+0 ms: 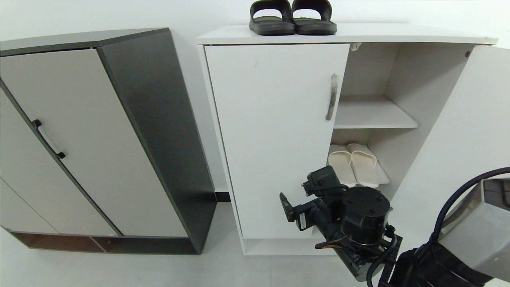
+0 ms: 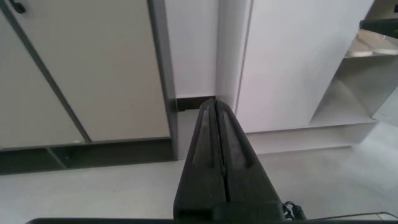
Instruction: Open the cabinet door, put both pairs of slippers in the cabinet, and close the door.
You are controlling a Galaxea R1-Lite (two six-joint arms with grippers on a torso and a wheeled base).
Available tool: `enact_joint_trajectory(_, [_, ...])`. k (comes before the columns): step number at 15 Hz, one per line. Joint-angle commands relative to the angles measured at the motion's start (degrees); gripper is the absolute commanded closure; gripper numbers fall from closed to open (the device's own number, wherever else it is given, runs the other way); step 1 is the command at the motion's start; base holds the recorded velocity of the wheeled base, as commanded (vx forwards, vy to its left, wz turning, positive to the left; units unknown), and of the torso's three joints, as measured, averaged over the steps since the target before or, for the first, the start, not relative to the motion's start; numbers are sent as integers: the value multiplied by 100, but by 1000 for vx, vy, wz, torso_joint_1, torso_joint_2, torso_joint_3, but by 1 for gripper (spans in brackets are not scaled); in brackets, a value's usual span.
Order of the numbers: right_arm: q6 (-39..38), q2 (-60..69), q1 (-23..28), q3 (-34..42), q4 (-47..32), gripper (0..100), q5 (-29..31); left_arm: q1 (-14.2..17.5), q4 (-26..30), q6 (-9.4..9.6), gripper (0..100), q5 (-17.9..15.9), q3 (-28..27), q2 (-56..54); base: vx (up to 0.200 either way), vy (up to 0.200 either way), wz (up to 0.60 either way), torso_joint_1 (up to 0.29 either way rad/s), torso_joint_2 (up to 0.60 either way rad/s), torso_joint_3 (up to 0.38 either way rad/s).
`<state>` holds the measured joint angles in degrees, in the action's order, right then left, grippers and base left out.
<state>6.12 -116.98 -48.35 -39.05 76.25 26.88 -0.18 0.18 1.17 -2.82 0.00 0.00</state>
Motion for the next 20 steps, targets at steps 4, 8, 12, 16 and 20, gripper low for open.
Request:
enact_joint_trajectory(4, [30, -114, 27, 55, 39, 0, 1, 1, -1, -29, 100, 9, 0, 9, 0, 0, 0, 0, 0, 0])
enact_joint_trajectory(8, [30, -141, 27, 64, 48, 0, 1, 1, -1, -29, 100, 9, 0, 0, 0, 0, 0, 0, 0, 0])
enact_joint_trajectory(12, [47, -167, 27, 108, 48, 0, 1, 1, -1, -29, 100, 9, 0, 0, 0, 0, 0, 0, 0, 0])
enact_joint_trajectory(16, [47, -176, 27, 108, 48, 0, 1, 1, -1, -29, 100, 9, 0, 9, 0, 0, 0, 0, 0, 0])
enact_joint_trajectory(20, [56, -176, 27, 108, 48, 0, 10, 1, -1, -29, 100, 9, 0, 9, 0, 0, 0, 4, -117, -131])
